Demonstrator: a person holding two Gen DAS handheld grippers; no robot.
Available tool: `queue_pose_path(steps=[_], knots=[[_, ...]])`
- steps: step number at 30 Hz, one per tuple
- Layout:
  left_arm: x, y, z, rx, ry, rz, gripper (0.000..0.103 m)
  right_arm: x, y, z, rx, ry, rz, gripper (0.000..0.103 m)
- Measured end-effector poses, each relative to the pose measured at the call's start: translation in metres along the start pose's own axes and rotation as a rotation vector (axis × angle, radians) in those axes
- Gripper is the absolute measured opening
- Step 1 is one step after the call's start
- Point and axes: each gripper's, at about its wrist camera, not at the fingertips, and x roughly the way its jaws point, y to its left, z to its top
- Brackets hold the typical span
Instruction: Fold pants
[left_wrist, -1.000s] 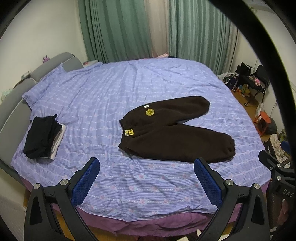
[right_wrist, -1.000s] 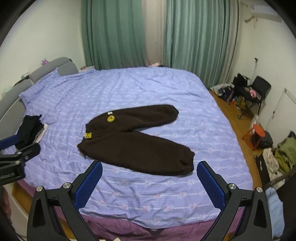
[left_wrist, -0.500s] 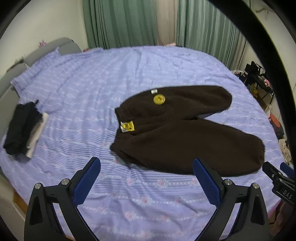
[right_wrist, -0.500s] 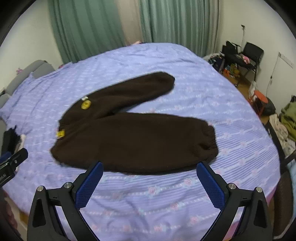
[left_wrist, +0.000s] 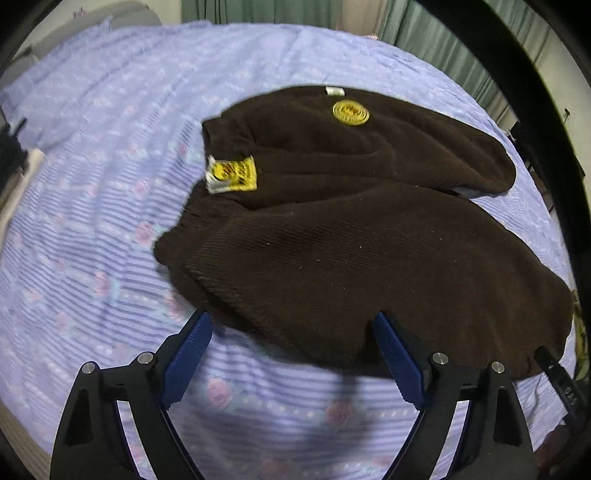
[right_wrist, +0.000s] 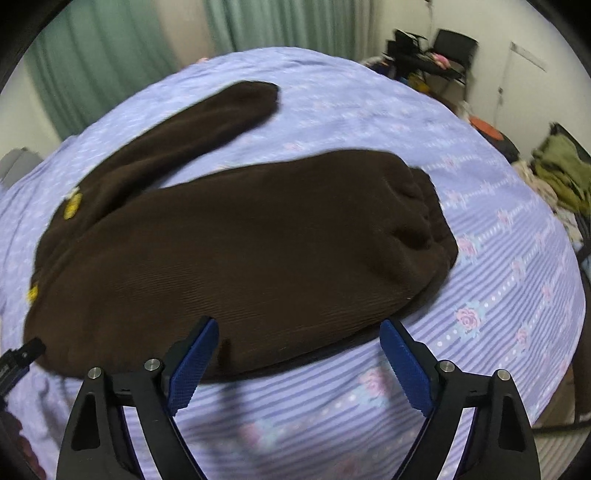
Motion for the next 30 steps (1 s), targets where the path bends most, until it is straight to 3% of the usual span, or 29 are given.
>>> queue_pose_path(steps=[3,5,6,7,10,13,20,26,30], knots=[[0.012,-0.003,0.005,-0.006,0.009,-0.006,0.082,0.016,-0.01,0.003,0.032,0.015,-0.029,0.086],[0.016,-0.005,0.009,0.0,0.01,0.001,0.066,0.024,-0.014,0.008,0.046,0.023,-0.025,0.081],[0.018,-0.005,0.01,-0.002,0.008,0.007,0.058,0.026,-0.015,0.011,0.054,0.021,-0.023,0.074],[0.017,-0.004,0.012,-0.01,0.006,0.015,0.041,0.026,-0.014,0.013,0.052,0.018,-0.03,0.061],[0.014,-0.001,0.017,-0.02,0.007,0.019,0.023,0.023,-0.01,0.022,0.019,0.018,-0.077,0.034],[-0.001,-0.002,0.018,-0.011,-0.008,0.03,0.019,0.006,-0.002,0.027,-0.032,0.019,-0.077,0.023],[-0.052,0.001,0.014,0.028,-0.041,0.075,0.016,-0.069,0.008,0.04,-0.094,-0.035,-0.016,0.018],[-0.078,0.015,-0.001,0.044,0.019,0.09,0.015,-0.099,0.013,0.027,-0.176,0.035,-0.009,0.016],[-0.096,0.013,-0.01,0.048,0.047,0.104,0.014,-0.121,-0.004,0.024,-0.166,0.075,0.009,0.015]])
